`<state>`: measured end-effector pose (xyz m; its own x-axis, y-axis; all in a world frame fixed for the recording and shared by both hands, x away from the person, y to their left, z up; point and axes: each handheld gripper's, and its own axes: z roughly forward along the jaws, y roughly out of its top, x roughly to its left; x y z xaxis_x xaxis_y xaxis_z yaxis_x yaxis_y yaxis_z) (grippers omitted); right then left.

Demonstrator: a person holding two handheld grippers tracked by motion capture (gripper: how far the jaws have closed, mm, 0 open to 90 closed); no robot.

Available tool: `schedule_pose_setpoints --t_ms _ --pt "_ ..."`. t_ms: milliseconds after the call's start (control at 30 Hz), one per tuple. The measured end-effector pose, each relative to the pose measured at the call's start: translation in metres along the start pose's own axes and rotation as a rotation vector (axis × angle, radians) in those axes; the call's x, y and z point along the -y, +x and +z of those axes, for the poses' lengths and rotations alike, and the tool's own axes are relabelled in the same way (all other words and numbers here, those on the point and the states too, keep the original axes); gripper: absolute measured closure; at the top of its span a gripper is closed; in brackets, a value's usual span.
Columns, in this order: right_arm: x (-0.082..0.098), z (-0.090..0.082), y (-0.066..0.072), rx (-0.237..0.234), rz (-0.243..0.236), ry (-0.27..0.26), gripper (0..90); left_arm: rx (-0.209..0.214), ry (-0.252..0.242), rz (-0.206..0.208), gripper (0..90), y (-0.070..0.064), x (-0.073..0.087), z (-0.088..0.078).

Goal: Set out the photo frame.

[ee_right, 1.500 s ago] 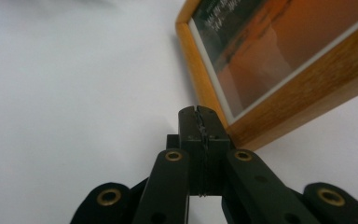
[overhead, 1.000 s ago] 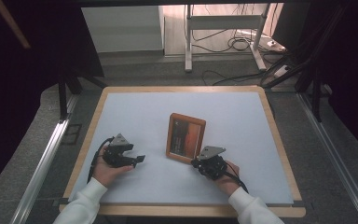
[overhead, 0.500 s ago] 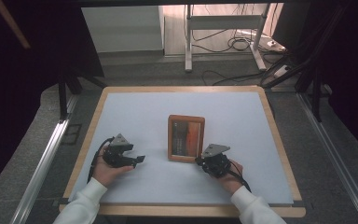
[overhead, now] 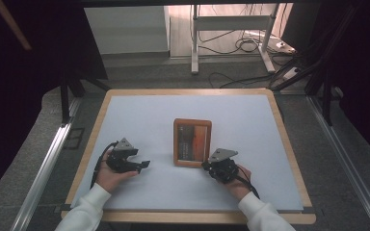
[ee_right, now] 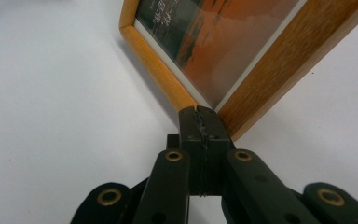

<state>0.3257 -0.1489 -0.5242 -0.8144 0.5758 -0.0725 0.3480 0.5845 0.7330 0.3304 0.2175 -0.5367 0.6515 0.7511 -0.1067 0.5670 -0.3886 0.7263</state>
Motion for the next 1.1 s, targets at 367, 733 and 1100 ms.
schedule_pose_setpoints --t_ms 367,733,1100 --pt "0.001 0.0 -0.002 0.008 0.02 -0.005 90.0 0.0 0.001 0.0 25.1 0.0 0.0 0.0" --pt "0.006 -0.028 -0.007 -0.002 0.052 -0.1 88.5 0.004 0.001 0.01 25.1 -0.001 0.0 0.0" --pt "0.017 -0.044 -0.025 -0.004 0.133 -0.148 46.9 0.001 -0.017 0.008 25.2 -0.002 -0.001 -0.002"
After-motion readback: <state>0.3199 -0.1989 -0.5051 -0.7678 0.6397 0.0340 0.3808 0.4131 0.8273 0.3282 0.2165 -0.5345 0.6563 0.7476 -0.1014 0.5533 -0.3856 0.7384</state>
